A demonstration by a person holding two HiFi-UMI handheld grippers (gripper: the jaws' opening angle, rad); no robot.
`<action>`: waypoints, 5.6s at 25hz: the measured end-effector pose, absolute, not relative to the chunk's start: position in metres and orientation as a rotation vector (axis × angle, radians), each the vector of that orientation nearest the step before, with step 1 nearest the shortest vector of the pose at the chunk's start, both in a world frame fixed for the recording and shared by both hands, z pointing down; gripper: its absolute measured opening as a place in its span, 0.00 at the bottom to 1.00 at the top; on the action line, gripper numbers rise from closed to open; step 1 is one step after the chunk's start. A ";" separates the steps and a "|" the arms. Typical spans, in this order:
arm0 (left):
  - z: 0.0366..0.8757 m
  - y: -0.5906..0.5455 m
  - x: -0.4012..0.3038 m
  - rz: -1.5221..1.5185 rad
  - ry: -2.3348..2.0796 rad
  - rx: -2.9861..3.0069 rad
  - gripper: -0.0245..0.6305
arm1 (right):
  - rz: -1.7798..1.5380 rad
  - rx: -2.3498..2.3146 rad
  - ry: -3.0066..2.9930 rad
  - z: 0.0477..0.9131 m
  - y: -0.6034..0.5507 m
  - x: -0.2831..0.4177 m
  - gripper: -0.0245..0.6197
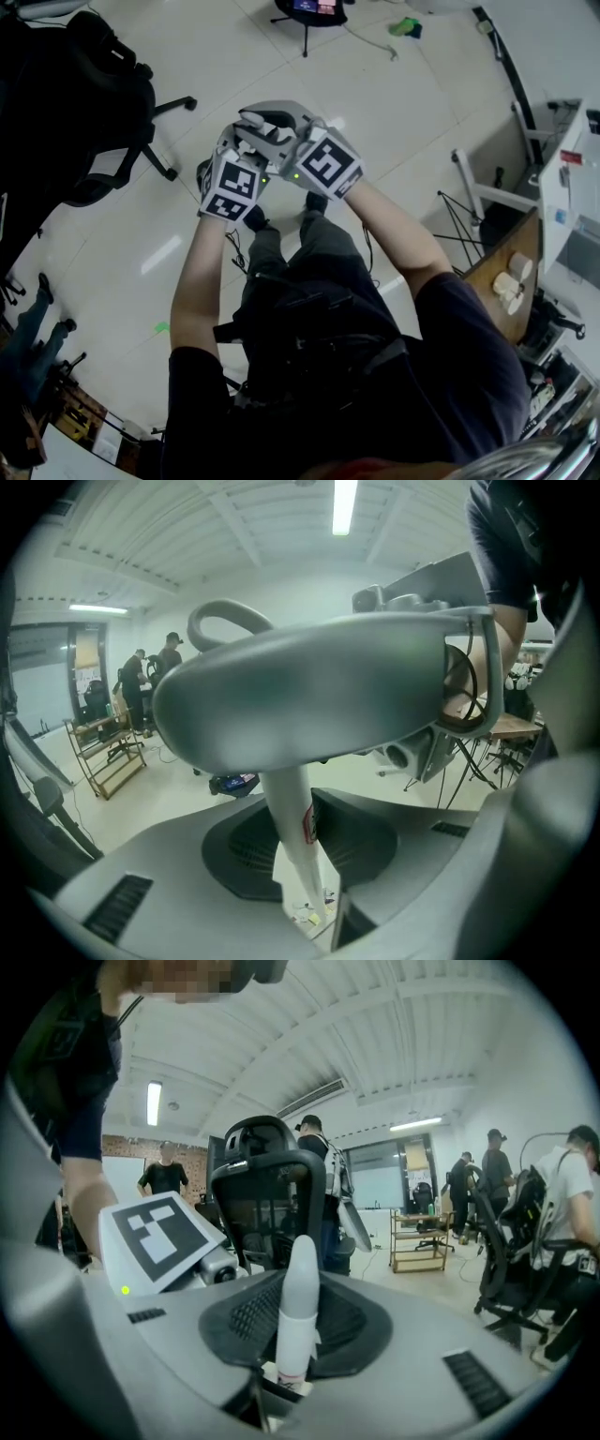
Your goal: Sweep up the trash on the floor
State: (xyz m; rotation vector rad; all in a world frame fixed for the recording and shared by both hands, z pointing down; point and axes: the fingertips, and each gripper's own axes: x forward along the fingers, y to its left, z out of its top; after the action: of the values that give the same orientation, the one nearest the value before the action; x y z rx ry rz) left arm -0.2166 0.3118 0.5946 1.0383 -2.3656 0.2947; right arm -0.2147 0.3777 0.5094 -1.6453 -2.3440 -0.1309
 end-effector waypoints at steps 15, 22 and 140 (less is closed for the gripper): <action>0.551 0.328 -0.187 0.308 -2.285 1.091 0.17 | -0.220 -1.703 -2.319 0.461 0.395 -0.175 0.18; 0.503 0.325 -0.184 0.379 -2.271 1.170 0.16 | -0.178 -1.679 -2.413 0.412 0.395 -0.173 0.18; 0.537 -0.482 0.068 0.603 -1.184 2.648 0.21 | 0.216 0.894 -2.756 0.468 -0.495 0.034 0.19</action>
State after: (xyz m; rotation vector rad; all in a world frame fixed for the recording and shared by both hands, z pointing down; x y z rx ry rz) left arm 0.0684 -0.4815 0.5373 2.6479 -1.1841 0.6034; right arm 0.0339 -0.4945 0.4680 0.8945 -2.7564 0.2158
